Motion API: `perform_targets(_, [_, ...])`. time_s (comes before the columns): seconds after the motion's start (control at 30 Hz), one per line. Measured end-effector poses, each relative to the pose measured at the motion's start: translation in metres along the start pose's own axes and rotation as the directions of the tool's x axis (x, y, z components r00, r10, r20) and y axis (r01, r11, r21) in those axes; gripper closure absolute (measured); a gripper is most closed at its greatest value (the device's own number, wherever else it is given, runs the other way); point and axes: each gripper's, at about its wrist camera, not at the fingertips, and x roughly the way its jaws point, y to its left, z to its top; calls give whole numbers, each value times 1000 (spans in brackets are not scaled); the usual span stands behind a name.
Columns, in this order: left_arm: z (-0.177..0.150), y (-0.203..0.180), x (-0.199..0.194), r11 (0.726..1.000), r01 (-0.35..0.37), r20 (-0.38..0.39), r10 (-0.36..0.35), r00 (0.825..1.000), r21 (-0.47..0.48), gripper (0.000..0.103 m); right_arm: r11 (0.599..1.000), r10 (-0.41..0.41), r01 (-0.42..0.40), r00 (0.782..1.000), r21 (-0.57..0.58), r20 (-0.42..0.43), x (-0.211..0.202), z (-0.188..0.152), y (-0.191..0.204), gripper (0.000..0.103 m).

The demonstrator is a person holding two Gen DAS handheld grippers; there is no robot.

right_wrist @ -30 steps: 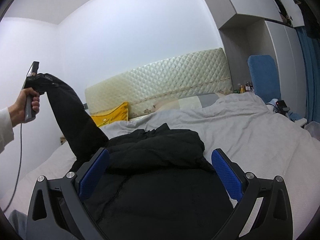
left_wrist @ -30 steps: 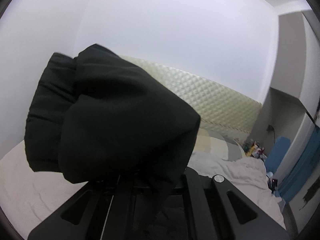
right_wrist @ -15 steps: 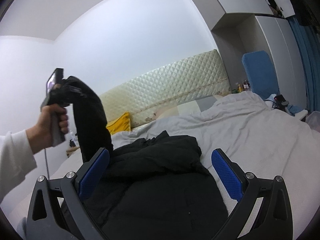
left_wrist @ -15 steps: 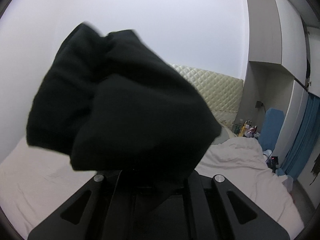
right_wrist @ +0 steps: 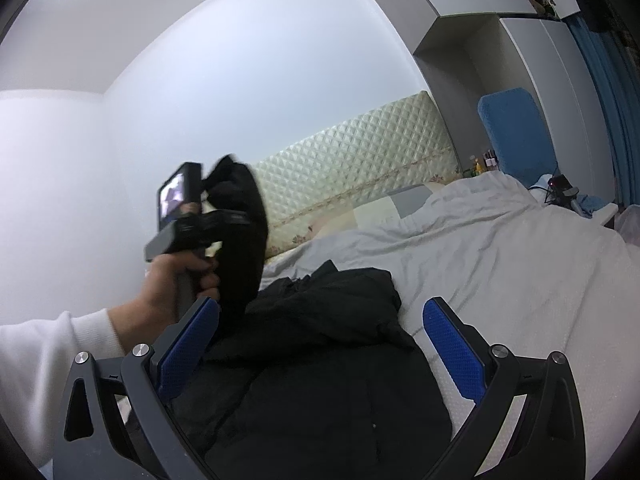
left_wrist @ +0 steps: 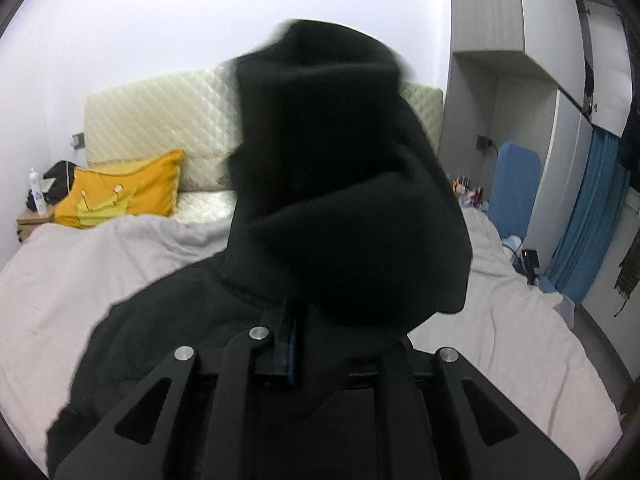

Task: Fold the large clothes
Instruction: 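Carry the held sleeve up and across the jacket body, then lay the sleeve onto the folded jacket and release the left gripper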

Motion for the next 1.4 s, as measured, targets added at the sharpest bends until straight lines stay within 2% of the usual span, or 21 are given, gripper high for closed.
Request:
perform_targets(0.03, [-5,-6,8,1000,5,-13,-4,1000,13,89,1000,2,-2,1000,-1,-5,1,0,-1,0])
perform_targets(0.07, [-11,3,-3,1000,8,-20,-7,1000,24,88,1000,1,-1,1000,0,-6,1,-1,-2,0])
perform_targets(0.3, [-66,-21,43,992,44,-128,-30,991,114,86,1000,-2,2,1000,21,-9,4,-2,-12,0])
perform_targets(0.4, [-91,-15,59,989,42,-211,-11,977,143,86,1000,-3,4,1000,27,-15,6,-3,-14,0])
perform_targets(0.43, [-93,-24,69,988,24,-243,13,970,151,86,1000,-4,5,1000,28,-16,7,-3,-15,0])
perform_targets(0.5, [-96,-30,74,991,27,-276,11,961,134,86,1000,-5,6,1000,28,-21,9,-4,-16,0])
perform_targets(0.63, [-95,-29,73,989,28,-276,12,961,143,86,1000,-7,8,999,25,-32,10,-5,-16,0])
perform_targets(0.77, [-94,-35,57,989,51,-262,-12,965,142,78,1000,-14,14,999,17,-37,14,-5,-17,0])
perform_targets(0.83, [-92,-35,49,988,53,-254,-15,967,144,61,1000,-19,19,999,11,-39,15,-5,-18,0])
perform_targets(0.87, [-92,-34,47,988,46,-256,-7,967,149,38,1000,-20,20,999,11,-41,16,-5,-18,0])
perform_targets(0.9, [-92,-33,44,987,27,-253,14,967,156,21,1000,-20,21,999,11,-42,16,-5,-17,0])
perform_targets(1.17, [-73,-6,-18,996,23,-182,-7,983,84,19,1000,-7,7,999,7,-36,20,-4,-10,0])
perform_targets(1.4, [-48,37,-78,1000,-4,-96,6,995,28,19,997,-25,20,997,-72,-70,44,0,2,0])
